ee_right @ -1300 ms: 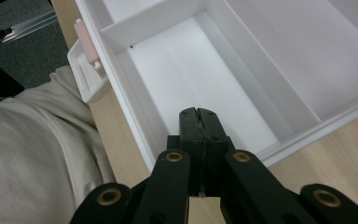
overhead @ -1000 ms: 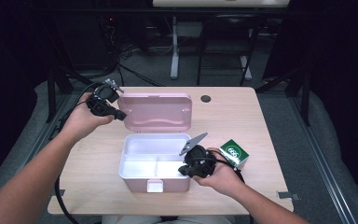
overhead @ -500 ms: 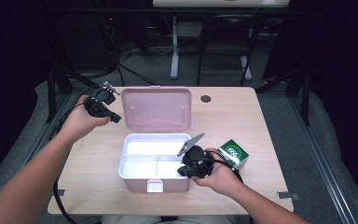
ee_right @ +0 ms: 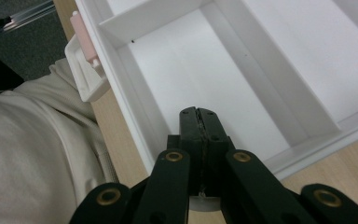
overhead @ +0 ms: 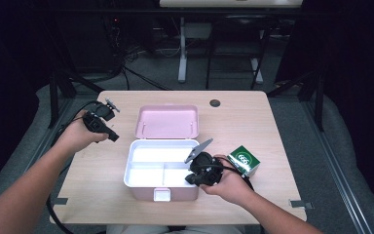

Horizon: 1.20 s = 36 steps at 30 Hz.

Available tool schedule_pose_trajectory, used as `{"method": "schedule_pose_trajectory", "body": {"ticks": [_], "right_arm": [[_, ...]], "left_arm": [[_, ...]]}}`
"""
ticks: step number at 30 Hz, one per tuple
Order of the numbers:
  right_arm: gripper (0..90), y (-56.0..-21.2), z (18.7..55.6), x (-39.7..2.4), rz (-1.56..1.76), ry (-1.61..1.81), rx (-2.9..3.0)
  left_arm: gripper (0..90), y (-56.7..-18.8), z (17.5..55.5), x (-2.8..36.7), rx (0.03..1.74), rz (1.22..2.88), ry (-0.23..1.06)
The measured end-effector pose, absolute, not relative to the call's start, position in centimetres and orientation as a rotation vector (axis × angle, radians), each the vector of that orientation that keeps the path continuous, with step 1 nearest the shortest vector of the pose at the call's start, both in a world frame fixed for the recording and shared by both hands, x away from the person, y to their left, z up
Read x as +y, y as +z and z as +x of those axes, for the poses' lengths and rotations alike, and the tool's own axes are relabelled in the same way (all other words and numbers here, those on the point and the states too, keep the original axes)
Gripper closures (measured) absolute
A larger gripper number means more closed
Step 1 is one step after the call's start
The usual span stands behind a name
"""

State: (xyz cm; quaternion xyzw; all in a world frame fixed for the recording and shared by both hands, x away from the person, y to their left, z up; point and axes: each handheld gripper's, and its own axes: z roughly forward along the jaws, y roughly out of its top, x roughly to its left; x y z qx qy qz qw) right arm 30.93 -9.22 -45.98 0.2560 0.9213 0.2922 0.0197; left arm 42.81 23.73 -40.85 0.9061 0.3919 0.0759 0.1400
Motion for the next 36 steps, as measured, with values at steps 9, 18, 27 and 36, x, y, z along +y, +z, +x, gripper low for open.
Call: {"method": "schedule_pose_trajectory", "body": {"ticks": [9, 18, 27, 36], "right_arm": [[90.0, -46.0, 30.9, -9.2, 0.791, 0.907, 2.855], [88.0, -46.0, 30.9, -9.2, 0.797, 0.908, 2.848], [85.0, -45.5, 30.8, -9.5, 0.790, 0.934, 2.821], [83.6, -44.2, 30.7, -10.6, 0.810, 0.993, 2.767]], "left_arm": [[65.8, -41.2, 41.3, 24.9, 1.065, 2.683, 0.196], [65.5, -40.7, 39.3, 24.8, 0.898, 2.773, 0.184], [67.1, -39.9, 37.8, 23.8, 0.750, 2.833, 0.228], [68.0, -38.7, 36.6, 20.8, 0.608, 2.864, 0.256]]}}
